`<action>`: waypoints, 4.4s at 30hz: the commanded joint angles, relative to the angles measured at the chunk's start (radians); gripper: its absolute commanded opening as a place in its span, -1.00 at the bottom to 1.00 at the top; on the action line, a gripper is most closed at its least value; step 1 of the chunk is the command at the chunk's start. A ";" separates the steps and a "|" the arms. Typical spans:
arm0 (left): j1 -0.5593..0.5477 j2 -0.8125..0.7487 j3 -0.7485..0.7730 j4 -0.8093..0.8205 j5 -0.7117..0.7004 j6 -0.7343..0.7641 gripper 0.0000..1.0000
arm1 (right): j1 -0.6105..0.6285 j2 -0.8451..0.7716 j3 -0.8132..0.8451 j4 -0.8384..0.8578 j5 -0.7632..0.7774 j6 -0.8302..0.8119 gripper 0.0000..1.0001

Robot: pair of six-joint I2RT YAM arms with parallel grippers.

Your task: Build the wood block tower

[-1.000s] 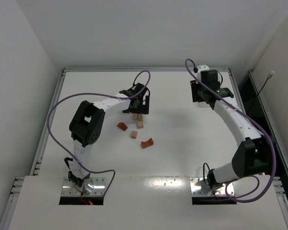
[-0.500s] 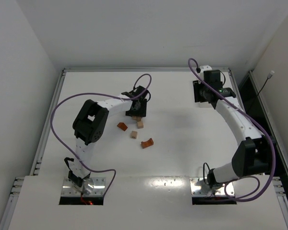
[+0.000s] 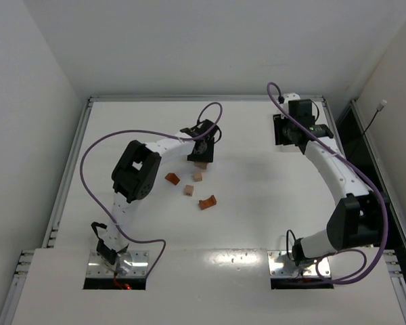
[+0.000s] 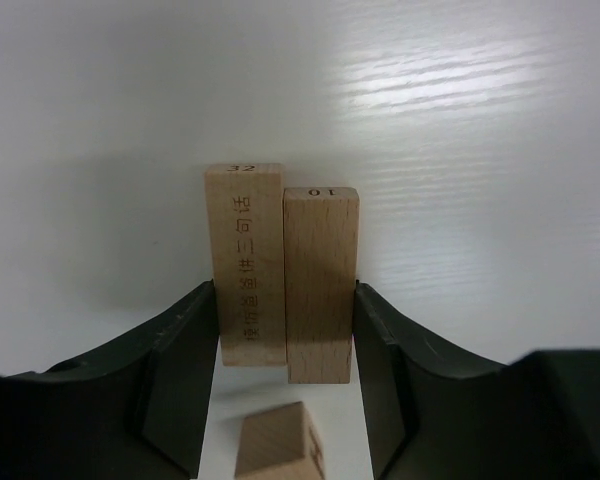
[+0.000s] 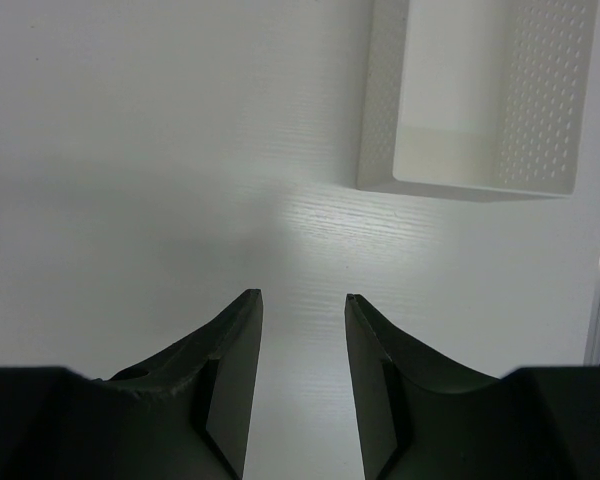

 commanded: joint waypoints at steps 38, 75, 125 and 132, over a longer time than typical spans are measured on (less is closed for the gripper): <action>-0.097 -0.054 -0.106 0.011 0.135 -0.152 0.42 | -0.010 -0.037 -0.041 0.016 -0.017 0.014 -0.27; -0.124 -0.074 -0.054 0.029 -0.030 -0.074 0.45 | -0.010 -0.134 -0.118 0.023 -0.072 0.004 -0.29; -0.058 -0.229 -0.008 0.038 -0.043 0.016 0.67 | 0.002 -0.146 -0.188 0.032 -0.120 -0.055 -0.29; -0.035 -0.454 -0.063 0.005 -0.061 0.200 0.54 | 0.012 -0.155 -0.178 -0.027 -0.504 -0.333 0.10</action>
